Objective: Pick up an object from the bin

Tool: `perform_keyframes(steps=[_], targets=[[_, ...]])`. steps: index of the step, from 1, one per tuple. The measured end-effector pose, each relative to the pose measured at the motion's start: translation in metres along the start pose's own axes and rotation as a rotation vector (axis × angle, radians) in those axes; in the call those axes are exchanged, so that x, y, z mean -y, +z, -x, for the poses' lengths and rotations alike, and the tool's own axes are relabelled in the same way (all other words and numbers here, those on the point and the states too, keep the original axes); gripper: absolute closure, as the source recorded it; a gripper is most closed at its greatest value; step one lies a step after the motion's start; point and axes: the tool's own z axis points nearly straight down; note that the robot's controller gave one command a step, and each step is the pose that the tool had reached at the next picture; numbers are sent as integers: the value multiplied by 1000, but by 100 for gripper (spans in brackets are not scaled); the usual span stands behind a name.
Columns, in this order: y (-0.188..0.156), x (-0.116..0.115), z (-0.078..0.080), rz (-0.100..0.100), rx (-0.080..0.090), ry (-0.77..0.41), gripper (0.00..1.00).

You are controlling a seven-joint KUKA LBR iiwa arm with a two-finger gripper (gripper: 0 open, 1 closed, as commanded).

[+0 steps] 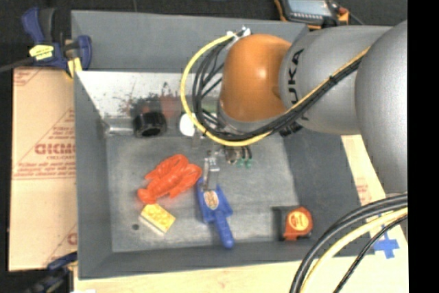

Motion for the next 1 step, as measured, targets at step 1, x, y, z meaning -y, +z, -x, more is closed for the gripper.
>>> perform_keyframes(steps=[1], targets=[[-5,0,2,1,8,2,0]])
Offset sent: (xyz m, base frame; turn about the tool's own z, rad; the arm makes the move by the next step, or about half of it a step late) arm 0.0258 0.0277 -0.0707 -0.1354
